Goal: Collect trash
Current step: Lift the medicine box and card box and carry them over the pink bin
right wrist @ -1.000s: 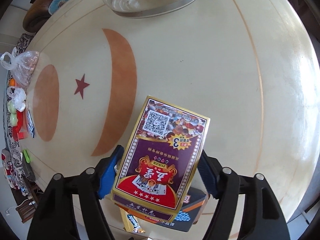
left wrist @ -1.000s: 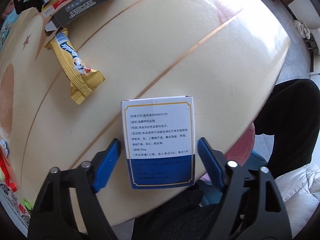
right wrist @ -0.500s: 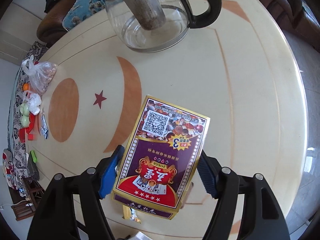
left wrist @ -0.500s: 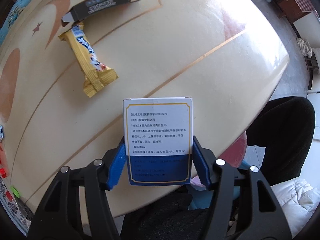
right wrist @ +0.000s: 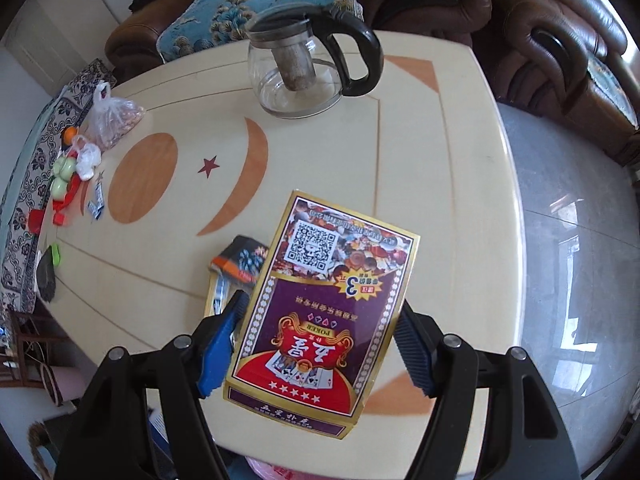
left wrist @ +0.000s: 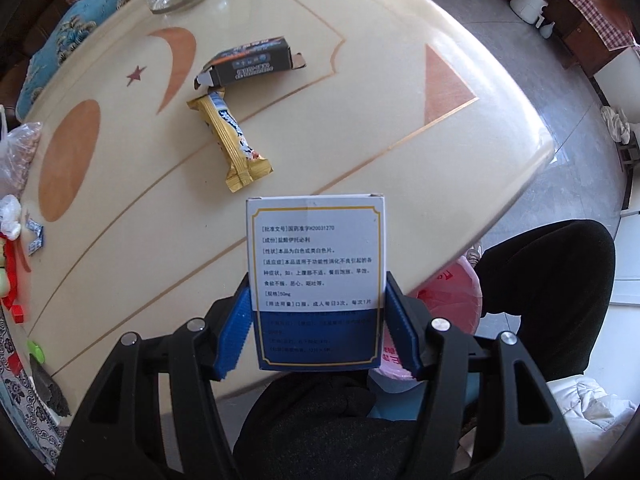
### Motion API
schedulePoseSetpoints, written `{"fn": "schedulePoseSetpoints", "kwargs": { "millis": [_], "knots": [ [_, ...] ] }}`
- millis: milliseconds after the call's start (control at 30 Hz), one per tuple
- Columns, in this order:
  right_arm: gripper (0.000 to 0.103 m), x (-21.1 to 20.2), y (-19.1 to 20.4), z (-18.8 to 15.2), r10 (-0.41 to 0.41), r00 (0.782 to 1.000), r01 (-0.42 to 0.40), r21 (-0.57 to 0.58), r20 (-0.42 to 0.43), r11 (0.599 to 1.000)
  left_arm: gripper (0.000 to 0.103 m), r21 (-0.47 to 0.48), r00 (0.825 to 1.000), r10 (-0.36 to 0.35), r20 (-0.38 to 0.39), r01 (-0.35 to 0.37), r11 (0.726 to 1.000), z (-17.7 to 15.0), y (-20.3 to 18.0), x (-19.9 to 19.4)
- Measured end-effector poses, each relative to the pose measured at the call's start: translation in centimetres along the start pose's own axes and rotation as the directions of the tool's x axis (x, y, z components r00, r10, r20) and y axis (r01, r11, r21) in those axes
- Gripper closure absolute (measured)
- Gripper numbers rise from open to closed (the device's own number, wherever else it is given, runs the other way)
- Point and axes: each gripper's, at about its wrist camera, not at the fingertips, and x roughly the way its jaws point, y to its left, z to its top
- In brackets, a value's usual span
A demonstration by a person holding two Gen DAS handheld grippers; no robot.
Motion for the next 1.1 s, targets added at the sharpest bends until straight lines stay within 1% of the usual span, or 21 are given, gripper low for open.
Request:
{"fn": "schedulePoseSetpoints", "kwargs": {
  "millis": [167,300,667,867,1100],
  "knots": [
    [0.035,-2.9,-0.1,-3.7,-0.033,0.999,0.033,-0.033,0.023,0.999,0.042,0.010,0.999,0.023,0.039,-0.024,1.000,-1.2,-1.9,-2.6],
    [0.035,-5.1,0.2,-7.6,-0.045,0.998,0.048,-0.070,0.035,0.996,0.042,0.018,0.997,0.042,0.064,-0.044,0.999,-2.6,-3.2,-4.4],
    [0.035,-10.1,2.7,-17.5,-0.056,0.993,0.075,-0.194,0.100,0.978,0.042,0.018,0.990,0.081,0.115,-0.083,0.996,-6.3,-6.2,-7.0],
    [0.035,-11.1,3.9,-22.6,-0.064,0.991,0.091,-0.249,0.114,0.964,0.042,0.009,0.987,0.079,0.137,-0.081,0.997,-8.3,-7.1,-7.7],
    [0.035,-11.1,5.3,-27.8,-0.075,0.991,0.107,-0.309,0.115,0.945,0.042,0.013,0.984,0.070,0.163,-0.073,0.997,-10.1,-8.2,-7.8]
  ]
}}
